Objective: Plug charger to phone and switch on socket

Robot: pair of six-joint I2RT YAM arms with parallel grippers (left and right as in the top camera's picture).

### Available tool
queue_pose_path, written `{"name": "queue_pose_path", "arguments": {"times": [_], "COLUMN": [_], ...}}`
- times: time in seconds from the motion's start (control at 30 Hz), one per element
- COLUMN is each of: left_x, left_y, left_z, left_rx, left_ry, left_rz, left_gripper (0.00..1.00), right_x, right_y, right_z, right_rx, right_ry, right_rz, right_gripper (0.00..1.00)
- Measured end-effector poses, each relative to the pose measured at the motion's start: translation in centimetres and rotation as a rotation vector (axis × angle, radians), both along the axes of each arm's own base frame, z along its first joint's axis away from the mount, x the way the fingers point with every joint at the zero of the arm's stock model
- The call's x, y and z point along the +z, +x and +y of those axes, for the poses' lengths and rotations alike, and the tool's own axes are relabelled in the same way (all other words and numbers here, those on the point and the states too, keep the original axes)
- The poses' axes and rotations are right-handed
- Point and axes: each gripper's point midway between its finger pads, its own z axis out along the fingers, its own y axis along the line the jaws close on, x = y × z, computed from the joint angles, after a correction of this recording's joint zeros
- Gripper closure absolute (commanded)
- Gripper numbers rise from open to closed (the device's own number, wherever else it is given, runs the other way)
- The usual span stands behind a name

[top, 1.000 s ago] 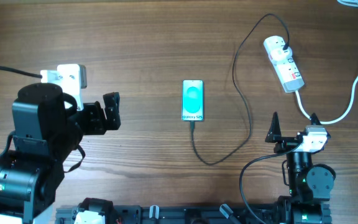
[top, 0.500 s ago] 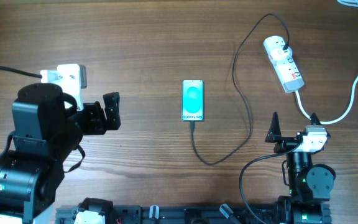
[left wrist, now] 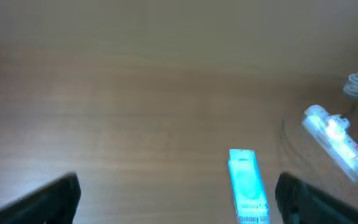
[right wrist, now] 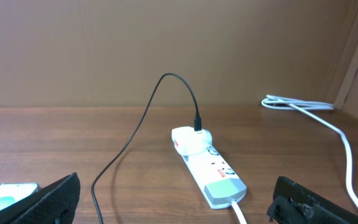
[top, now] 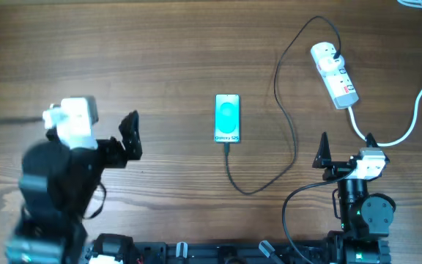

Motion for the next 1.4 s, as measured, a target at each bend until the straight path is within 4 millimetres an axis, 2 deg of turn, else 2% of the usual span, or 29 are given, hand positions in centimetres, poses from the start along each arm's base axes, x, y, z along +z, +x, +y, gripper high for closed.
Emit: {"name": "queue_pose_path", "arguments": {"times": [0.07, 0.1, 0.13, 0.2, 0.33, 0.53, 0.67, 0.77, 1.4], "left_x": [-0.8, -1.2, -3.7, -5.6, -11.2, -13.6, -16.3, -16.5, -16.5], "left_y": [0.0, 0.0, -0.5, -0.7, -1.0, -0.7, -0.4, -0.4, -0.4], "left_z": [0.3, 0.4, 0.8, 1.0, 1.4, 1.8, 1.9, 2.4, 2.3], "left_rx": [0.005, 0.006, 0.012, 0.005, 0.01, 0.024, 0.023, 0.049, 0.052], "left_ry": [-0.023, -0.025, -0.039, -0.048, -0.048, -0.029, -0.005, 0.006, 0.016], "left_rz": [-0.139, -0.154, -0.231, -0.337, -0.35, -0.361, -0.31, -0.309, -0.309], "left_gripper": [0.0, 0.0, 0.0, 0.0, 0.02, 0.0, 0.0, 0.0, 0.0], "right_x": [0.0, 0.0, 0.0, 0.0, 0.0, 0.0, 0.0, 0.0, 0.0], "right_y": [0.0, 0.0, 0.0, 0.0, 0.0, 0.0, 0.0, 0.0, 0.0], "right_z": [0.0, 0.0, 0.0, 0.0, 0.0, 0.0, 0.0, 0.0, 0.0], "right_rx": [0.0, 0.0, 0.0, 0.0, 0.0, 0.0, 0.0, 0.0, 0.0], "right_ry": [0.0, 0.0, 0.0, 0.0, 0.0, 0.0, 0.0, 0.0, 0.0], "right_rz": [0.0, -0.001, 0.0, -0.001, 0.0, -0.001, -0.001, -0.001, -0.001], "right_gripper": [0.0, 0.0, 0.0, 0.0, 0.0, 0.0, 0.0, 0.01, 0.0]}}
